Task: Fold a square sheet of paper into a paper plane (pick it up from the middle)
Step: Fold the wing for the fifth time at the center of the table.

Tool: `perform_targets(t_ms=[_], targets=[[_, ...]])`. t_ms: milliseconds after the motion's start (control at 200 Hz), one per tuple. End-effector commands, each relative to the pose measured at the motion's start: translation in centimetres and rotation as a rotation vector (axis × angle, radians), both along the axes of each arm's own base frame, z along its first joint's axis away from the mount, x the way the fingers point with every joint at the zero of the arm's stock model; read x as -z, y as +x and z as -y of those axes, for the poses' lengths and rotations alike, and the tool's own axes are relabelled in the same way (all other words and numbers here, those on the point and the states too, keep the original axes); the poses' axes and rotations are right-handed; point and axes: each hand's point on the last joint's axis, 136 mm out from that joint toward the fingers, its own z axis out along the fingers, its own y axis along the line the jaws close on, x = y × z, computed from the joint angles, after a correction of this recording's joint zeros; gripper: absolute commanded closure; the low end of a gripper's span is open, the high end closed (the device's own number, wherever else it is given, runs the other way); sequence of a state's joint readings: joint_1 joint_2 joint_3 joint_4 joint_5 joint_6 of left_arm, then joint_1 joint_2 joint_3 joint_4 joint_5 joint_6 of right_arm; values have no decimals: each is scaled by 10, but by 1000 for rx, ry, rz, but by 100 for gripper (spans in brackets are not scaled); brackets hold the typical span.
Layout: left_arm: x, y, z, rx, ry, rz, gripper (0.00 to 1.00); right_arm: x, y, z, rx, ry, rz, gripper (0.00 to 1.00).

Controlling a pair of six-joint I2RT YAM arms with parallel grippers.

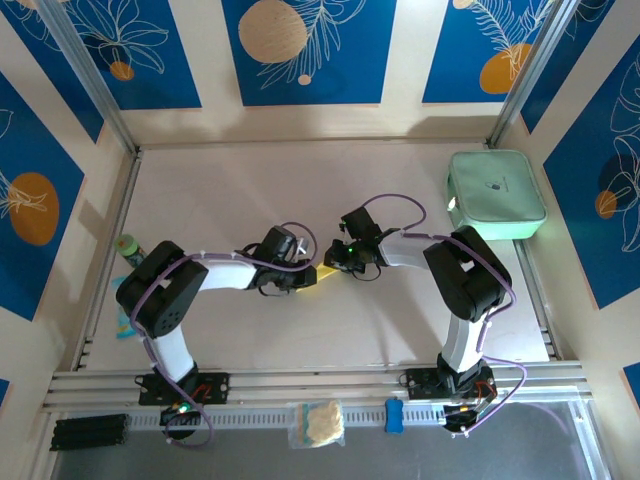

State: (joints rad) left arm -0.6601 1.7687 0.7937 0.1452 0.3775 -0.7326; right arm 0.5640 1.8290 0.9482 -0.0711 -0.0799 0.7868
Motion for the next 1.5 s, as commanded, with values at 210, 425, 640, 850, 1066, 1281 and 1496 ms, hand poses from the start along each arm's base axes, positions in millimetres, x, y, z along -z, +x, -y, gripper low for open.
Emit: perform_targets(t_ms=[210, 425, 640, 850, 1066, 1281, 1496], targets=[[22, -15, -33, -45, 49, -62, 87, 51, -27, 41, 16, -207, -139, 82], [21, -26, -42, -22, 41, -79, 85, 59, -31, 47, 14, -247, -176, 82], [23, -44, -51, 45, 78, -99, 87, 62, -30, 49, 16, -266, -187, 82], [21, -49, -69, 106, 206, -82, 91, 62, -30, 49, 13, -269, -189, 82], [-39, -20, -45, 101, 74, 86, 91, 56, -28, 41, -61, -246, -146, 82], [-49, -5, -7, 102, -107, 83, 91, 36, -16, 11, -206, -146, -52, 82], [-34, -4, 15, 123, -157, 33, 91, 29, -7, -2, -236, -102, -34, 82]])
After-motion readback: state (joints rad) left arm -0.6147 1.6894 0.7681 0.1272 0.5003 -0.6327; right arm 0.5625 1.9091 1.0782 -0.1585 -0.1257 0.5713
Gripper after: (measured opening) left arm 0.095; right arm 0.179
